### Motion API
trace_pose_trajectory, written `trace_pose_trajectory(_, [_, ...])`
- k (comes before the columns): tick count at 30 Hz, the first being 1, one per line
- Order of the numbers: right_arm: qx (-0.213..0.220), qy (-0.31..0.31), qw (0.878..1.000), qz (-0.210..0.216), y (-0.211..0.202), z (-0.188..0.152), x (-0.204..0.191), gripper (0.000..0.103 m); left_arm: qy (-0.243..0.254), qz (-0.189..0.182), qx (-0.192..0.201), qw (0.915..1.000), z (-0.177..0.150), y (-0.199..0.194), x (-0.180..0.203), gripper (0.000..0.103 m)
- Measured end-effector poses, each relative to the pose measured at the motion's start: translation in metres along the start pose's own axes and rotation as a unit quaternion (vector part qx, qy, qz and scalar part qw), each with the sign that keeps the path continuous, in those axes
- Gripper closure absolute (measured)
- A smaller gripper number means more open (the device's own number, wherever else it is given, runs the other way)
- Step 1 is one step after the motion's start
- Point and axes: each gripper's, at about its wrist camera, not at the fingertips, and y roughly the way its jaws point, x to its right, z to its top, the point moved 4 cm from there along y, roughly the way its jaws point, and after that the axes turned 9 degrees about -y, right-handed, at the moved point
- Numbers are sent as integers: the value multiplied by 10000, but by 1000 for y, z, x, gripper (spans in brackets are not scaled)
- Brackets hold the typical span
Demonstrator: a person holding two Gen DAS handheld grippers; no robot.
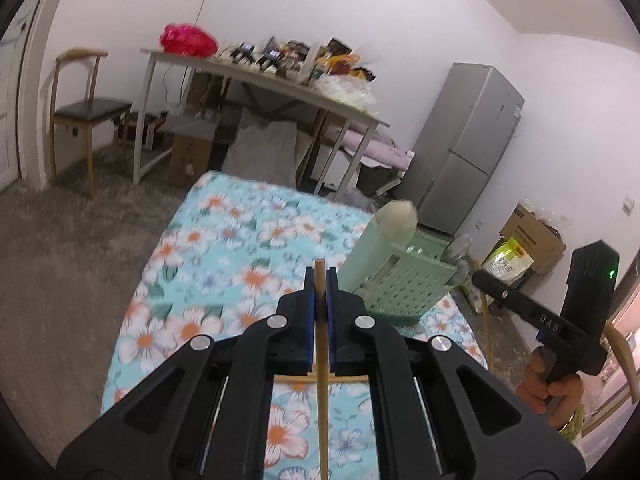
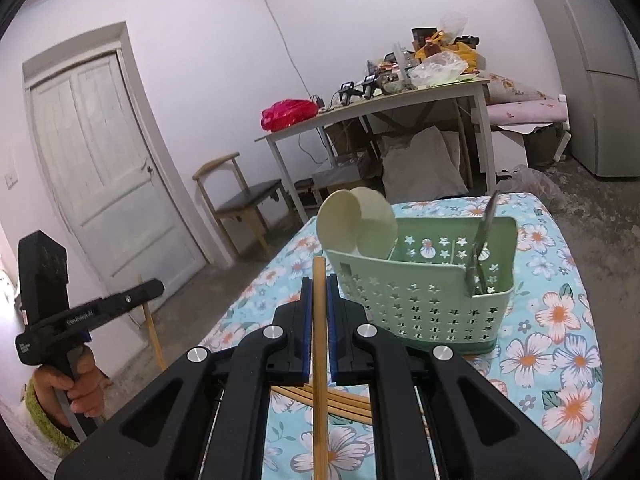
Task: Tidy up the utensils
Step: 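Lift the chopstick with the left tool into the caddy while the right tool holds its chopstick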
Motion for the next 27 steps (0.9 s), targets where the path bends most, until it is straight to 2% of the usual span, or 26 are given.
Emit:
trace_pose_trajectory(10, [254, 289, 9992, 91, -22, -6, 24, 96, 442, -372, 720, 9957, 54, -13, 58, 99])
trace_pose_trajectory(17, [371, 467, 9982, 117, -36, -11, 40, 96, 821, -808, 1252, 9854, 92, -15, 117, 99])
trace_pose_trajectory(22, [489, 603, 9969, 153, -45, -12, 53, 96, 1146, -1131, 1645, 9732, 118, -6, 167, 99])
trace_pose_trajectory(27, [529, 756, 9955, 209, -49, -13, 63, 96, 1260, -1353, 1720, 9676, 131, 25, 207, 99])
